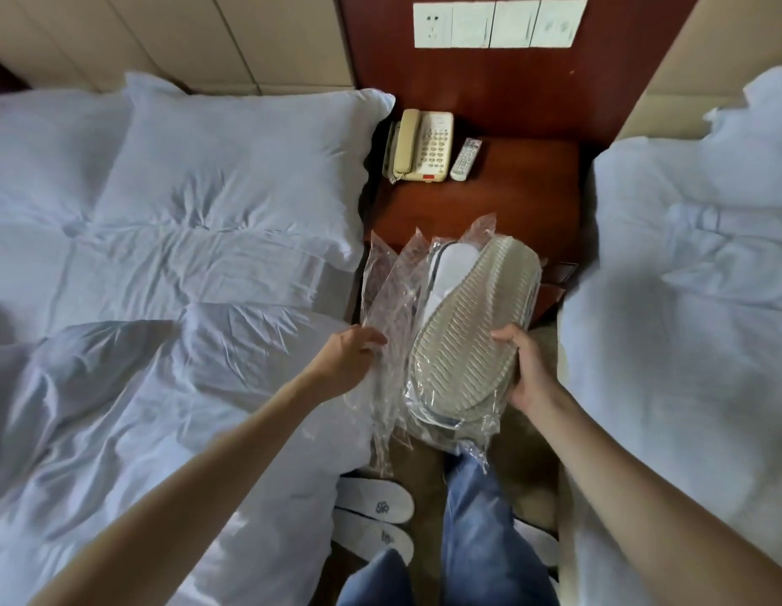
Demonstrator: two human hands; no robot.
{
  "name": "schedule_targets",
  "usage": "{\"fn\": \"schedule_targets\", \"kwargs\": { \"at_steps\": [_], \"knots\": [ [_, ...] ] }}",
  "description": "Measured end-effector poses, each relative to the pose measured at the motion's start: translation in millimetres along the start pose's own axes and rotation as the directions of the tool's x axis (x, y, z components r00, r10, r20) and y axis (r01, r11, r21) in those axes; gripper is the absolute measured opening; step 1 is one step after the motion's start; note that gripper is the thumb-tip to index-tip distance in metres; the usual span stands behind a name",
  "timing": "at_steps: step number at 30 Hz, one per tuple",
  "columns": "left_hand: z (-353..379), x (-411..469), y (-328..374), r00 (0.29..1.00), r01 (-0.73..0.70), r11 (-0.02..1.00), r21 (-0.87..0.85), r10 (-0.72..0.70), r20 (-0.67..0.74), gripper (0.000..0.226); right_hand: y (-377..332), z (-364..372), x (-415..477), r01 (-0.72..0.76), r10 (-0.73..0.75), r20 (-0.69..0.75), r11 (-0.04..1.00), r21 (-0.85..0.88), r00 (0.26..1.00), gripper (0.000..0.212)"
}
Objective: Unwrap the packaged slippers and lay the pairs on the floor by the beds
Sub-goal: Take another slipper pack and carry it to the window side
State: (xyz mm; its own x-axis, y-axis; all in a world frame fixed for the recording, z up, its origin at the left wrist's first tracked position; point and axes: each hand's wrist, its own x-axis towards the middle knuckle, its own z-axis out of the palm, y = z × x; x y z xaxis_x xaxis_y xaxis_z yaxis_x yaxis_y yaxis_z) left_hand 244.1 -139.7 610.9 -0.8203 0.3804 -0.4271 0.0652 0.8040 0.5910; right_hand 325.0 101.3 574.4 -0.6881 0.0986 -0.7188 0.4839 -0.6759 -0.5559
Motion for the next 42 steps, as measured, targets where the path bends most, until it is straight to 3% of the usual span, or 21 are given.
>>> {"fn": "schedule_targets", "kwargs": {
  "at_steps": [3, 9, 17, 21, 26, 32, 42],
  "knots": [
    [10, -57, -28, 1.000, 0.006, 0.999, -0.049, -0.006, 0.002, 0.026, 53, 7, -47, 0.021, -0.021, -0.020, 1.000, -0.021, 1.000, 0.048],
    [23, -172, -72, 0.985, 0.145, 0.971, -0.192, -0.124, 0.117, 0.032, 138, 18, -139, 0.054, -0.054, -0.044, 0.999, -0.003, 0.998, 0.053],
    [67, -294, -82, 0.971, 0.223, 0.890, -0.398, -0.168, 0.168, 0.052, 220, 8, -228, 0.026, -0.027, -0.005, 0.992, -0.121, 1.000, 0.036],
    [99, -353, -93, 0.971, 0.220, 0.878, -0.424, -0.154, 0.183, 0.050, 255, -13, -274, 0.063, -0.059, 0.033, 0.987, -0.146, 0.998, 0.031],
    [141, -429, -100, 0.982, 0.173, 0.886, -0.431, -0.121, 0.146, 0.028, 298, -45, -344, 0.092, -0.083, 0.085, 0.989, -0.115, 0.993, 0.025],
    [186, -534, -117, 0.987, 0.153, 0.909, -0.387, -0.120, 0.108, 0.032, 358, -69, -428, 0.068, -0.054, 0.111, 0.990, -0.127, 0.992, 0.020],
    [221, -697, -207, 0.989, 0.144, 0.840, -0.522, -0.103, 0.107, 0.026, 503, -56, -535, 0.063, -0.060, 0.017, 0.980, -0.191, 0.998, 0.020]
  ]
}}
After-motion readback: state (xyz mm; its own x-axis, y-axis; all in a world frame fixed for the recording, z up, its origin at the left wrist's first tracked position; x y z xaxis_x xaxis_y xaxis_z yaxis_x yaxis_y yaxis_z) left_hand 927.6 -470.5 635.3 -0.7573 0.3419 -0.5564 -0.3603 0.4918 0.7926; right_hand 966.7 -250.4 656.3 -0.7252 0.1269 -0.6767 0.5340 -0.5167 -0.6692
